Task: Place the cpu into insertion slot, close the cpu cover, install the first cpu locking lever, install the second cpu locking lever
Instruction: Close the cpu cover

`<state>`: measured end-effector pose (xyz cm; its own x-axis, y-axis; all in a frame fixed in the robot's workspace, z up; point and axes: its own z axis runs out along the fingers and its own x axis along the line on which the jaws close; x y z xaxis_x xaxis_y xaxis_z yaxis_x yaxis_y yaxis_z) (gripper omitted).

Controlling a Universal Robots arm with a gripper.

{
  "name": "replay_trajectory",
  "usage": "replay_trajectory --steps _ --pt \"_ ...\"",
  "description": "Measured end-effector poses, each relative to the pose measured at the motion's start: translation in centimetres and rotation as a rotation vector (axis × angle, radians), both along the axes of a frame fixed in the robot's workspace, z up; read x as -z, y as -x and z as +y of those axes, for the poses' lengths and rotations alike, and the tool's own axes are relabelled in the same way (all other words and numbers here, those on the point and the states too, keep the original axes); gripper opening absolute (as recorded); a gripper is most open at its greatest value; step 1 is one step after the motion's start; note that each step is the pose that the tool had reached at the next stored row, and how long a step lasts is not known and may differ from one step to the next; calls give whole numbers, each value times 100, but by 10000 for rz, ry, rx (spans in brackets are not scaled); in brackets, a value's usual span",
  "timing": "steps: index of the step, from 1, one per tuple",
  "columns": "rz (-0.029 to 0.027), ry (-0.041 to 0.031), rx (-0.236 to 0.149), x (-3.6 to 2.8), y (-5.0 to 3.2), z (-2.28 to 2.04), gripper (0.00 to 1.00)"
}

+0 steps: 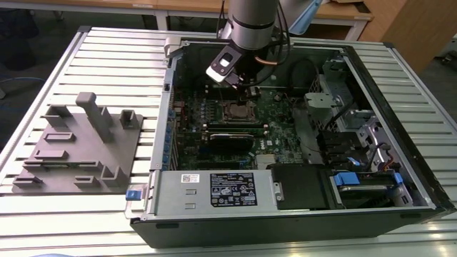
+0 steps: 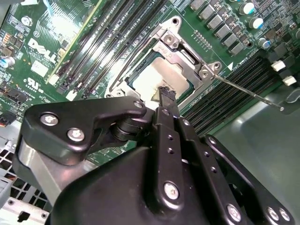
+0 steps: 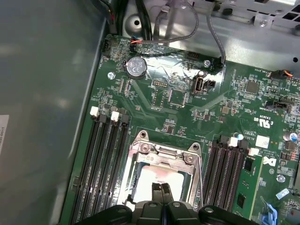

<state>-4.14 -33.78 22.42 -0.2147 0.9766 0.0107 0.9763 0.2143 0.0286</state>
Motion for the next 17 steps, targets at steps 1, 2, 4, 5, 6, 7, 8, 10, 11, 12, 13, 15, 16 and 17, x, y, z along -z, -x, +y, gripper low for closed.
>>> replay_trajectory --steps 1,2,4,5,6,7,8,10,11,12,13,15,16,17 --pt "0 0 -21 0 0 0 11" --pt "0 0 -41 0 0 0 11" --pt "0 -1 -41 -2 0 0 11" --pt "0 0 -41 -4 0 0 11" --pt "0 0 -41 -5 0 0 11" --pt "0 -1 -41 -5 0 0 11" --pt "0 0 -40 -5 0 0 11" --pt "0 0 -41 -6 0 0 11" --pt "0 0 -41 -6 0 0 11" --pt "0 0 -41 -6 0 0 11" --pt "1 0 -40 -6 0 0 11" --pt "2 1 36 -3 1 0 11" --pt "1 0 123 0 2 0 11" --pt "1 0 233 3 3 0 11"
